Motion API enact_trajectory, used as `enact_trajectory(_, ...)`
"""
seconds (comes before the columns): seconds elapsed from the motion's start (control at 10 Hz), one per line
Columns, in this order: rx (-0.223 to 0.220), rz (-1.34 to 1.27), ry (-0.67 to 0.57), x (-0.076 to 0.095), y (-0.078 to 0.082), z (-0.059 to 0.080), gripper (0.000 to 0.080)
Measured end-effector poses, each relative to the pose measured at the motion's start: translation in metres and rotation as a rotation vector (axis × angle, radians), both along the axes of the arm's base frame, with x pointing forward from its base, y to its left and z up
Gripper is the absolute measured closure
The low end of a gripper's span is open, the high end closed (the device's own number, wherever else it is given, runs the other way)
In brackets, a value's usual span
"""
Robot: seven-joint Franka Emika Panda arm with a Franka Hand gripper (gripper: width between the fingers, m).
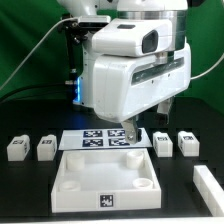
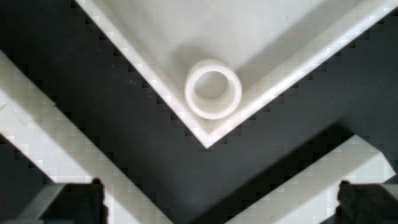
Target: Assemble one leg
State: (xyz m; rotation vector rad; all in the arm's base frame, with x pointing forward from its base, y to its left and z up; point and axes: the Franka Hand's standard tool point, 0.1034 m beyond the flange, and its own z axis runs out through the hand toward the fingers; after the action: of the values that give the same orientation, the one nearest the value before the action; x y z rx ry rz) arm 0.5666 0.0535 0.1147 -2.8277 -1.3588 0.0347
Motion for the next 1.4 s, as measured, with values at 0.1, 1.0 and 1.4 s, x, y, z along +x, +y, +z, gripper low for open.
enact_trajectory(0.1, 0.000, 0.000, 0.000, 0.000, 0.000, 0.000, 0.0150)
enact_trajectory(1.0, -0.008, 0.388, -0.017, -0.051, 0.003, -0.014, 0.0150)
enact_trajectory(1.4, 0.010, 0.865, -0.017, -0.133, -0.032, -0.050, 0.0150)
